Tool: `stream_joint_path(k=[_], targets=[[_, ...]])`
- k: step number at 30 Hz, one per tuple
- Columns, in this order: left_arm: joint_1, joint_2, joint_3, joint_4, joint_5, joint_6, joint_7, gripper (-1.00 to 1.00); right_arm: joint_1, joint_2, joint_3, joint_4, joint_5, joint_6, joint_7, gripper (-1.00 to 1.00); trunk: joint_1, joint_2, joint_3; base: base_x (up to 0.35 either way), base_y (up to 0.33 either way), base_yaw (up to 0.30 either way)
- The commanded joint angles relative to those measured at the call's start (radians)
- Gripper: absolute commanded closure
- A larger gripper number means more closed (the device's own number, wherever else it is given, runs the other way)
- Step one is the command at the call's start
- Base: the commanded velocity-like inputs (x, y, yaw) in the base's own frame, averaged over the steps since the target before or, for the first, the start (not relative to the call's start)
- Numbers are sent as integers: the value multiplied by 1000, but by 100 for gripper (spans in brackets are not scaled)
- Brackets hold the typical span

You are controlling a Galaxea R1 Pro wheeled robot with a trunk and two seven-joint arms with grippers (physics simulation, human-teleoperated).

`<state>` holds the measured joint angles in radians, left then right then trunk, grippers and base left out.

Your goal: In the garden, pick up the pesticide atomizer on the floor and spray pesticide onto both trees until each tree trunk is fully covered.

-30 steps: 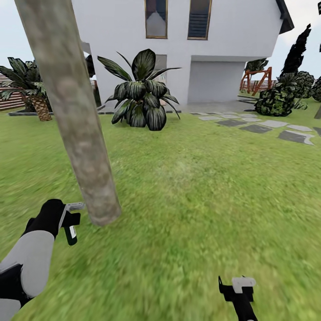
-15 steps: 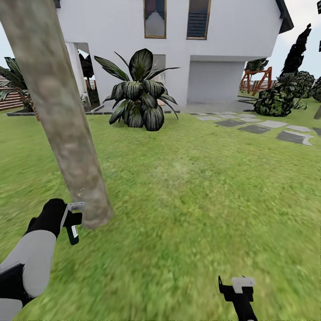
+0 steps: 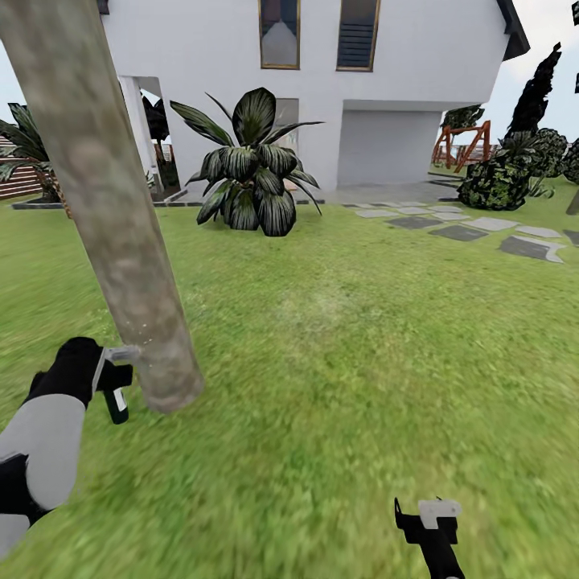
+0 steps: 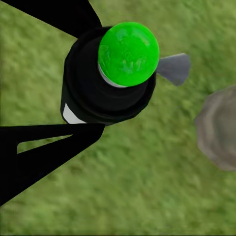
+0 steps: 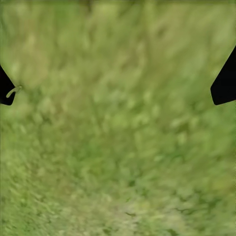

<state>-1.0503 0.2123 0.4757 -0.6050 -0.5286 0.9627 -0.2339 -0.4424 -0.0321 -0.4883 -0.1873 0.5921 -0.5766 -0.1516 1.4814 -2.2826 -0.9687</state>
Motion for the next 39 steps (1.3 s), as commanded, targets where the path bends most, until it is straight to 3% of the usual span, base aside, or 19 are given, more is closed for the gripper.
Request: stream_joint_path(k=[1,3,5,6,7,11,12,15,16,19,25,39], targets=[[-2,-29,-10,-1,-18,4,-18,100,-1,0,-4,2,11,-3,-6,-100,0,0,-1,0,0,0],[-13,-57,-40,-2,-21,9,-37,100,-1,0,-4,2,11,-3,-6,-100,0,0,-1,0,0,0],[-30,-52,-55,-2,-21,21,-45,100,-1,0,-4,2,11,-3,-6,-100,0,0,-1,0,0,0],[-38,-27,-59,-2,-21,26,-49,100,-1,0,-4,2,11,-3,-6,-100,0,0,-1,0,0,0],[-42,16,-60,-2,-19,28,-58,100,-1,0,-4,2,11,-3,-6,-100,0,0,-1,0,0,0],[-44,97,-69,-1,-27,27,-155,100,-1,0,-4,2,11,-3,-6,-100,0,0,-1,0,0,0],[-44,105,-96,-1,-28,27,-168,100,-1,0,-4,2,11,-3,-6,-100,0,0,-1,0,0,0],[-41,106,-155,-1,-25,28,-177,100,-1,0,-4,2,11,-3,-6,-100,0,0,-1,0,0,0],[-43,91,-168,-1,-22,29,-178,100,-1,0,-4,2,11,-3,-6,-100,0,0,-1,0,0,0],[-46,62,-172,-2,-20,30,-179,100,-1,1,-4,2,11,-3,-6,-100,0,0,-1,0,0,126],[-71,95,-172,-2,-22,30,-179,100,-1,1,-4,2,11,-3,-6,-100,0,0,-1,0,0,264],[-77,84,-170,-2,-22,36,-178,100,-1,1,-4,2,11,-3,-6,-100,0,0,-1,0,-176,19]])
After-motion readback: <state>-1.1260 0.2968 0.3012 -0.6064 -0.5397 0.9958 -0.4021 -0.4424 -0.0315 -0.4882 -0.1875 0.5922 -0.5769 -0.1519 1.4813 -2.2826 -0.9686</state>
